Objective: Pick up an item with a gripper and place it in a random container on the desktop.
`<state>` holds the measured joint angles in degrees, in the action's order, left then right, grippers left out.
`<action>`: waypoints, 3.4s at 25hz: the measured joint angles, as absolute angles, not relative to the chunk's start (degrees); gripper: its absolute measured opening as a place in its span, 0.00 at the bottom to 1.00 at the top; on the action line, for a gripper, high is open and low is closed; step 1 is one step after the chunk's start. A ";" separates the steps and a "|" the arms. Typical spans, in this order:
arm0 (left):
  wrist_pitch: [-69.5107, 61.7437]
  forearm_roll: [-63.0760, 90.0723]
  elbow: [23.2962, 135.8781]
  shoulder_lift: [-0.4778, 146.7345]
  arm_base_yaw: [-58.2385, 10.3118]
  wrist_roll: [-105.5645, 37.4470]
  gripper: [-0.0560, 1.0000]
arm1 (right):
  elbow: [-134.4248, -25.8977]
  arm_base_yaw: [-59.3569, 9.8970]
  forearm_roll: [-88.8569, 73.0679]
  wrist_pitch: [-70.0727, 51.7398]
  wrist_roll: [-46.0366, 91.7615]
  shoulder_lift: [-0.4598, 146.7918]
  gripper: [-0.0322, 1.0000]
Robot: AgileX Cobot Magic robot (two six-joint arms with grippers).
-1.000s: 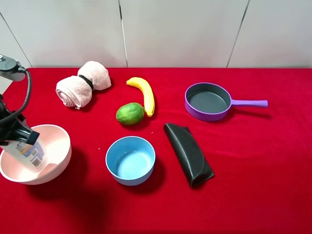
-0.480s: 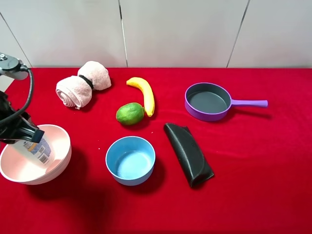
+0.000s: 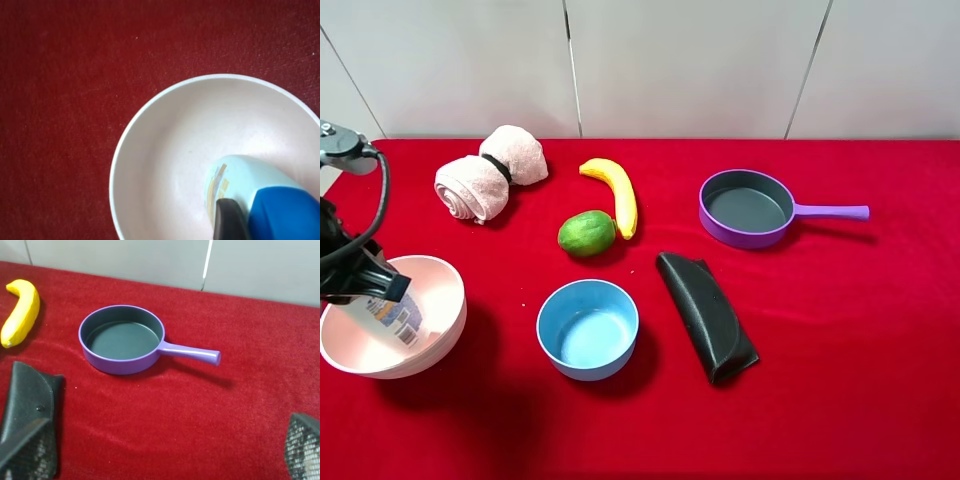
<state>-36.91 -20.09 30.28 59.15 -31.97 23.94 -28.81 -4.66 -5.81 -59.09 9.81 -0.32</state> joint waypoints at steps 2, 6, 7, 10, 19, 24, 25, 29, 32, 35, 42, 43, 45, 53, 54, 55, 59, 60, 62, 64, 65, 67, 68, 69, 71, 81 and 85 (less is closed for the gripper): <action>-36.57 -20.09 30.28 59.15 -31.97 23.94 0.41 | -28.81 -4.66 -5.81 -59.09 9.81 -0.32 0.70; -36.48 -20.09 30.28 59.15 -31.97 23.94 0.41 | -28.81 -4.66 -5.81 -59.09 9.81 -0.32 0.70; -36.48 -20.09 30.28 59.15 -31.97 23.94 0.41 | -28.81 -4.66 -5.81 -59.09 9.81 -0.32 0.70; -36.48 -20.14 30.28 59.15 -31.97 23.94 0.41 | -28.81 -4.66 -5.81 -59.09 9.81 -0.32 0.70; -36.48 -20.14 30.28 59.15 -31.97 23.99 0.41 | -28.81 -4.66 -5.81 -59.09 9.81 -0.32 0.70; -36.48 -20.14 30.28 59.15 -31.97 23.99 0.41 | -28.81 -4.66 -5.81 -59.09 9.81 -0.32 0.70; -36.48 -20.14 30.28 59.15 -31.97 23.99 0.41 | -28.81 -4.66 -5.81 -59.09 9.81 -0.32 0.70; -36.48 -20.14 30.28 59.15 -31.97 23.99 0.41 | -28.81 -4.66 -5.81 -59.09 9.81 -0.32 0.70; -36.48 -20.14 30.28 59.15 -31.97 23.99 0.41 | -28.81 -4.66 -5.81 -59.09 9.81 -0.32 0.70; -36.48 -20.14 30.28 59.15 -31.97 23.99 0.41 | -28.81 -4.66 -5.81 -59.09 9.81 -0.32 0.70; -36.43 -20.14 30.28 59.15 -31.97 23.99 0.41 | -28.81 -4.66 -5.81 -59.09 9.81 -0.32 0.70; -36.41 -20.14 30.28 59.15 -31.97 23.99 0.41 | -28.81 -4.66 -5.81 -59.09 9.81 -0.32 0.70; -36.37 -20.14 30.28 59.15 -31.97 23.99 0.41 | -28.81 -4.66 -5.81 -59.09 9.81 -0.32 0.70; -35.88 -20.46 30.28 59.02 -31.97 23.99 0.43 | -28.81 -4.66 -5.81 -59.09 9.81 -0.32 0.70; -35.88 -20.58 30.28 59.04 -31.97 23.99 0.43 | -28.81 -4.66 -5.81 -59.09 9.81 -0.32 0.70; -35.83 -20.58 30.28 59.04 -31.97 23.99 0.43 | -28.81 -4.66 -5.81 -59.09 9.81 -0.32 0.70; -35.83 -20.58 30.28 59.04 -31.97 23.99 0.43 | -28.81 -4.66 -5.81 -59.09 9.81 -0.32 0.70; -35.83 -20.58 30.28 59.04 -31.97 23.93 0.44 | -28.81 -4.66 -5.81 -59.09 9.81 -0.32 0.70; -35.83 -20.58 30.28 59.04 -31.97 23.93 0.46 | -28.81 -4.66 -5.81 -59.09 9.81 -0.32 0.70; -35.83 -20.58 30.28 59.04 -31.97 23.93 0.53 | -28.81 -4.66 -5.81 -59.09 9.81 -0.32 0.70; -35.83 -20.59 30.28 59.04 -31.97 23.93 0.57 | -28.81 -4.66 -5.81 -59.09 9.81 -0.32 0.70; -35.83 -20.70 30.28 59.04 -31.97 23.93 0.63 | -28.81 -4.66 -5.81 -59.09 9.81 -0.32 0.70; -35.83 -20.70 30.28 59.04 -31.97 23.93 0.65 | -28.81 -4.66 -5.81 -59.09 9.81 -0.32 0.70; -35.83 -20.70 30.28 59.04 -31.97 23.93 0.67 | -28.81 -4.66 -5.81 -59.09 9.81 -0.32 0.70; -35.83 -20.70 30.28 59.04 -31.97 23.93 0.68 | -28.81 -4.66 -5.81 -59.09 9.81 -0.32 0.70; -35.83 -20.70 30.28 59.04 -31.97 23.93 0.93 | -28.81 -4.66 -5.81 -59.09 9.81 -0.32 0.70; -35.83 -20.70 30.28 59.04 -31.97 23.93 0.97 | -28.81 -4.66 -5.81 -59.09 9.81 -0.32 0.70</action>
<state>-35.83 -20.70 30.28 59.04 -31.97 23.93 -28.81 -4.66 -5.81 -59.09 9.81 -0.32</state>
